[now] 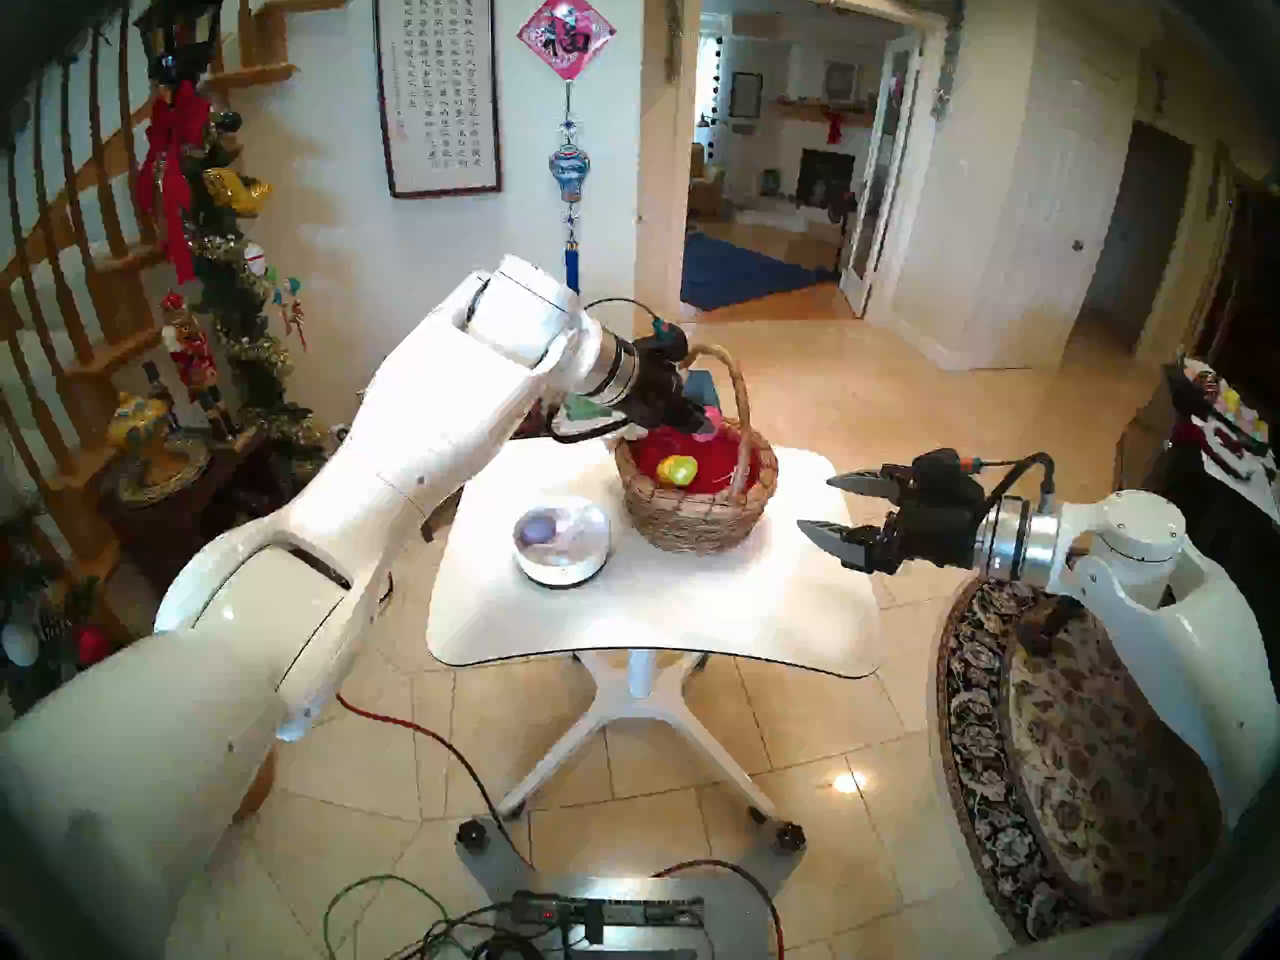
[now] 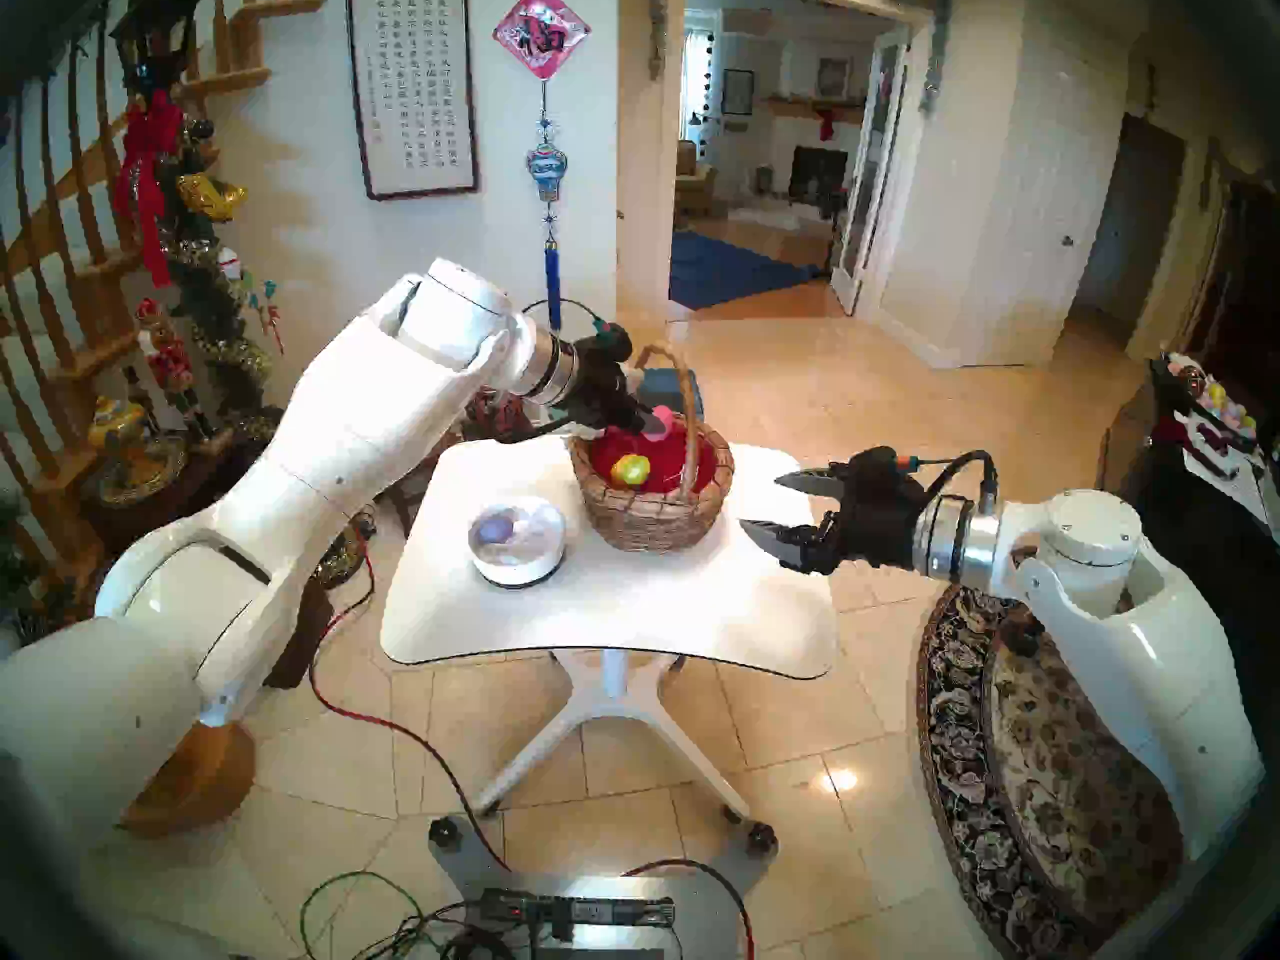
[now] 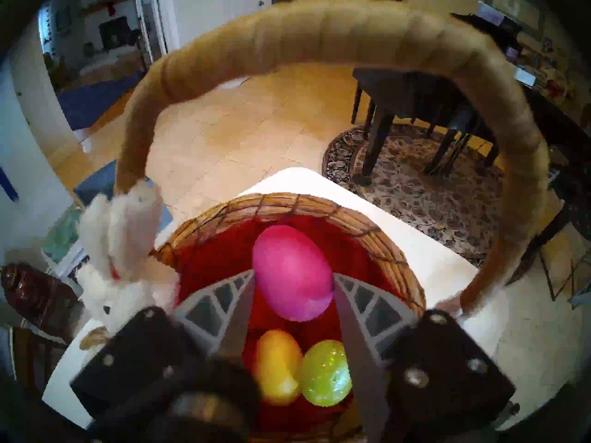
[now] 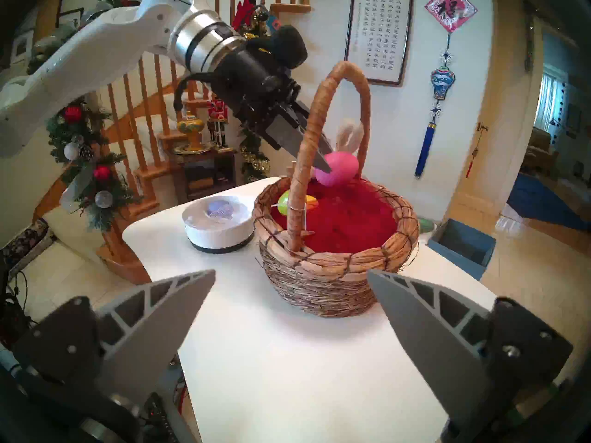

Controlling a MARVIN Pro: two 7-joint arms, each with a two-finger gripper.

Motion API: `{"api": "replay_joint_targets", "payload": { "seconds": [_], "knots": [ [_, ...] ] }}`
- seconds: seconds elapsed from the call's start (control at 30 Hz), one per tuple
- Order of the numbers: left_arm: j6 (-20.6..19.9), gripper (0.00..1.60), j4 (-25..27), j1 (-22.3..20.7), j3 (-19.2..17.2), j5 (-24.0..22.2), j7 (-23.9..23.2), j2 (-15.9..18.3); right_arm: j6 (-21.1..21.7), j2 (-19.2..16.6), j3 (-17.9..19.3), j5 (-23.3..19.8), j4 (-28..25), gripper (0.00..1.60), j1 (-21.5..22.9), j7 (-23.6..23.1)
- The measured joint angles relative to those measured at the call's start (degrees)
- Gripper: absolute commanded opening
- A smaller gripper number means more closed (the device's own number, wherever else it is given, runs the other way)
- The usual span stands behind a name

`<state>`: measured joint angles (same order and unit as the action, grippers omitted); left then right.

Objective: Put easter egg into basket

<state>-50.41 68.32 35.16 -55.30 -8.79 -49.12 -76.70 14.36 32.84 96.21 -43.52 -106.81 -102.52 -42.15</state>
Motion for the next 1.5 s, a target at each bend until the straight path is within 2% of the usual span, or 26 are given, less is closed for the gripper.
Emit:
{"api": "replay_joint_targets", "payload": {
  "seconds": [0.37, 0.73, 0.77, 0.87, 0.93, 0.97, 1.0, 1.3, 1.5],
  "knots": [
    [0.1, 0.78, 1.7, 1.0, 0.7, 1.1, 0.5, 1.2, 0.0, 0.0, 0.0, 0.0, 0.0, 1.6, 0.0, 0.0],
    [0.6, 0.78, 0.6, 1.7, 1.5, 2.2, 1.6, 0.7, 0.0, 0.0, 0.0, 0.0, 0.0, 1.6, 0.0, 0.0],
    [0.6, 0.82, 0.4, 1.7, 1.6, 2.2, 1.6, 0.6, 0.0, 0.0, 0.0, 0.0, 0.0, 1.6, 0.0, 0.0],
    [0.7, 1.14, 0.0, 1.7, 1.7, 2.3, 1.7, 0.4, 0.0, -0.1, 0.0, 0.0, 0.0, 1.6, 0.0, 0.0],
    [0.8, 1.27, -0.3, 1.7, 1.8, 2.3, 1.6, 0.3, -0.1, -0.1, 0.0, 0.0, 0.0, 1.6, 0.0, 0.0],
    [0.8, 1.4, -0.3, 1.7, 1.9, 2.3, 1.5, 0.3, -0.1, -0.1, 0.0, 0.0, 0.0, 1.6, 0.0, 0.0],
    [0.8, 1.6, -0.4, 1.7, 1.9, 2.3, 1.4, 0.2, -0.1, -0.1, 0.0, -0.1, 0.0, 1.6, 0.0, 0.0],
    [0.5, 1.6, 0.3, 2.0, 1.7, 2.0, 1.0, 0.1, -0.1, -0.1, 0.0, -0.1, 0.0, 1.6, 0.0, 0.1],
    [-1.4, 1.6, 3.8, 3.0, 0.7, 1.2, 0.2, 1.2, -0.1, -0.1, 0.0, -0.1, 0.0, 1.6, 0.0, 0.1]
  ]
}}
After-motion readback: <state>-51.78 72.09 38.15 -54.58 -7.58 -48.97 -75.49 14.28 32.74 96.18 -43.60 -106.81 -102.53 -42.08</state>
